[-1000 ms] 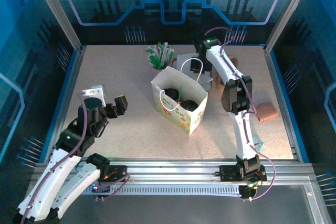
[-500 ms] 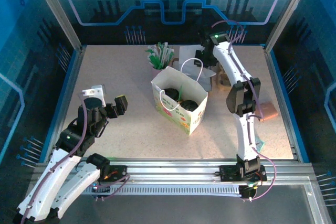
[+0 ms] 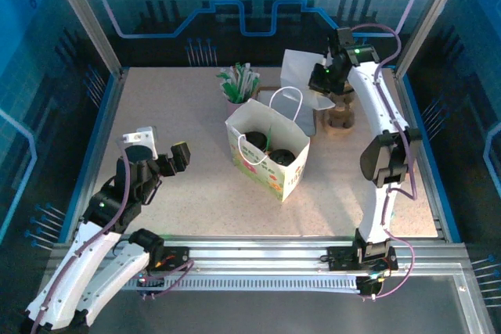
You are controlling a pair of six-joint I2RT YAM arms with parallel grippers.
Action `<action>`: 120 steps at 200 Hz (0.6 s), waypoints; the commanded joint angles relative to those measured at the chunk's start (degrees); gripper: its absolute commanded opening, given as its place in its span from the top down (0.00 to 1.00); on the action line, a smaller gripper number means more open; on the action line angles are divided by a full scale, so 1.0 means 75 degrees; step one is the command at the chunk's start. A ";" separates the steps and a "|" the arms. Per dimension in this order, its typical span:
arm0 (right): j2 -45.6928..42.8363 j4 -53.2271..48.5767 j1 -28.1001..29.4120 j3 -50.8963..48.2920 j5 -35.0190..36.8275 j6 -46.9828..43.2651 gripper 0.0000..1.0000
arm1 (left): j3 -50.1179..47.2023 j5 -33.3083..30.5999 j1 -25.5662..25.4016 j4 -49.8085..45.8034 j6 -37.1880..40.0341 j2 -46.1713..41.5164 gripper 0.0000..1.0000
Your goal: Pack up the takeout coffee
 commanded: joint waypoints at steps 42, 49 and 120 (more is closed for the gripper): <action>-0.1420 0.0930 -0.0547 -0.1165 -0.0768 0.0609 1.00 | 0.0040 0.0059 -0.0002 0.0070 0.0093 -0.0011 0.01; -0.1562 0.0994 -0.0596 -0.1278 -0.0750 0.0675 1.00 | 0.0046 0.0067 -0.0002 0.0059 0.0096 -0.0007 0.01; -0.3743 0.2545 -0.0981 -0.3033 -0.1549 0.1180 1.00 | 0.0098 0.0190 0.0001 0.0046 0.0101 -0.0032 0.01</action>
